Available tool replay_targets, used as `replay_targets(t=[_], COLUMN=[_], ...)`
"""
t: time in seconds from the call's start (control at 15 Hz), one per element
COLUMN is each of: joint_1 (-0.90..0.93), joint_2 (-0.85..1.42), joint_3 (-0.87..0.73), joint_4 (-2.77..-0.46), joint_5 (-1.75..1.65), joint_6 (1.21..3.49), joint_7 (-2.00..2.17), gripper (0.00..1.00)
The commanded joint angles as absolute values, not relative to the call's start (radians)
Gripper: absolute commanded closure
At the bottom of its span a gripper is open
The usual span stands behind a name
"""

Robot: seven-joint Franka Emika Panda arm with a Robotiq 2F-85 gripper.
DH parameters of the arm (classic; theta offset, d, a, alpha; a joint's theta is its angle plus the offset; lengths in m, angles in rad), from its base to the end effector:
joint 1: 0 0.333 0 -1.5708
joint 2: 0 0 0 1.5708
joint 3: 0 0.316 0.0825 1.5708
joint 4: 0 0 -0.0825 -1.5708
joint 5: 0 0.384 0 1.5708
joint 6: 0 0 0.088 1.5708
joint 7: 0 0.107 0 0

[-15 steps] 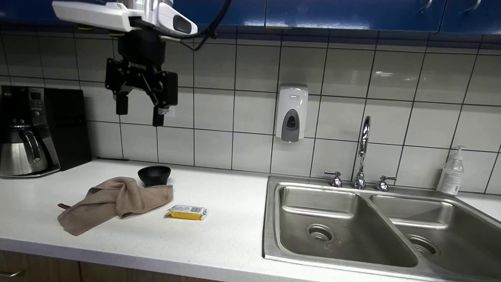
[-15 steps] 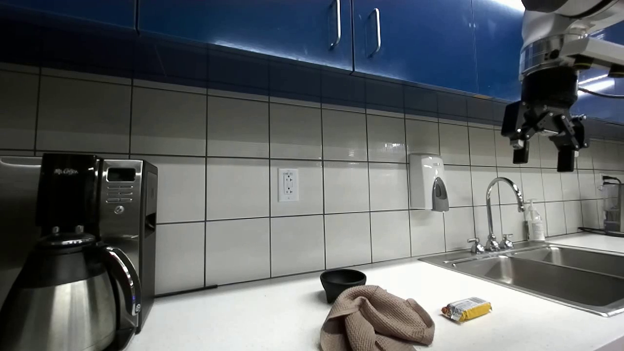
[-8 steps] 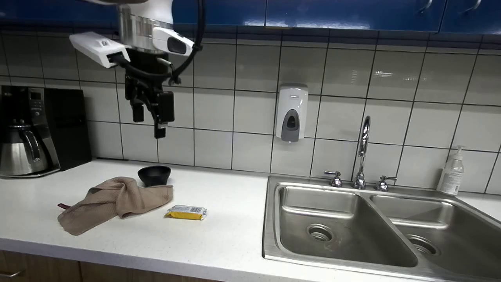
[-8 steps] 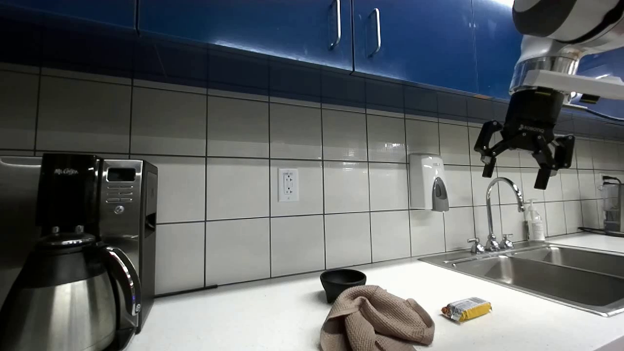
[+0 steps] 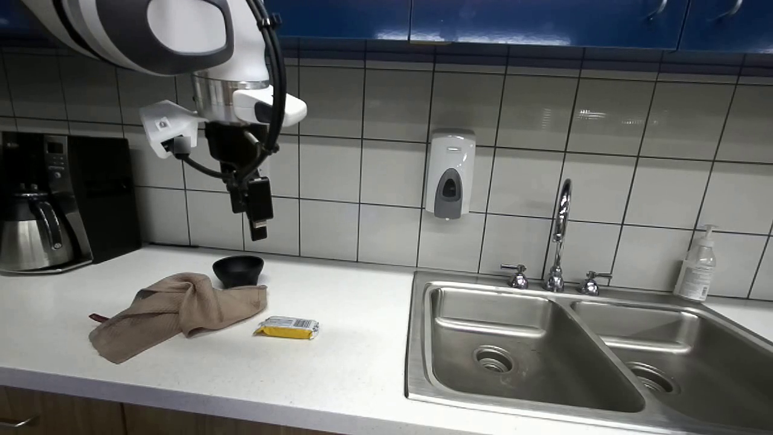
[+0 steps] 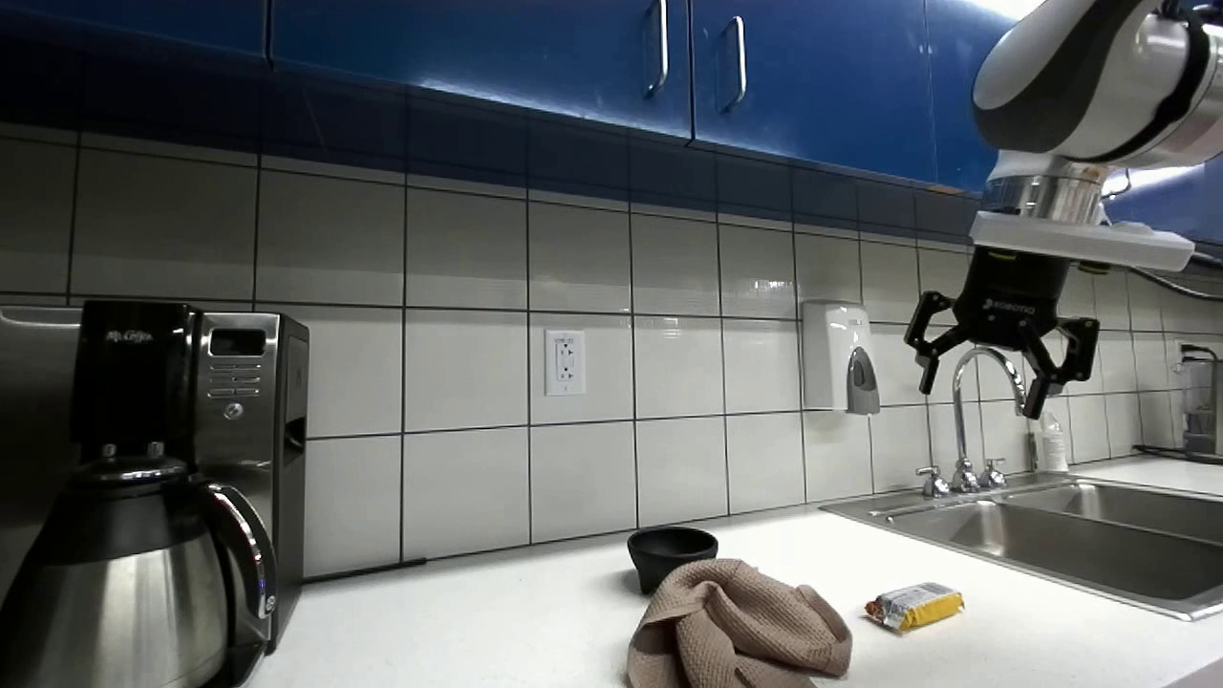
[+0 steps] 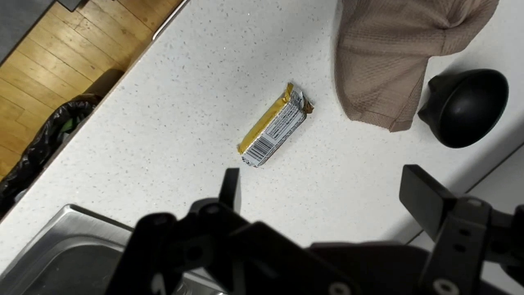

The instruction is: Put the orange packet in the bowl

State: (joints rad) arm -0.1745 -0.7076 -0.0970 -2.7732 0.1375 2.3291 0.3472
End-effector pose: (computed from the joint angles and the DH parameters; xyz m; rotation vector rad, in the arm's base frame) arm 0.3359 -0.0894 0.4359 -2.7618 0.9854 -0.3684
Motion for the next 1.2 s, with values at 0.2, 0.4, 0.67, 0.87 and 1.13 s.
replay_targets(t=[0.2,0.4,0.67,0.87,1.13], joint_1=[-0.226,-0.238,-0.246,-0.249,-0.243], joint_2=[-0.568,-0.498,-0.405,-0.338,-0.241], joint_3=[0.011,0.037,0.046,0.041,0.035], joint_4=[-2.776,-2.765,-2.749,-2.731,-2.688], joint_5=[0.155,0.146,0.131,0.121,0.109], joint_6=[2.506,2.556,2.621,2.667,2.708], joint_7=[0.551,0.628,0.697,0.73,0.765], gripper=[0.0,0.0,0.0,0.0,0.0])
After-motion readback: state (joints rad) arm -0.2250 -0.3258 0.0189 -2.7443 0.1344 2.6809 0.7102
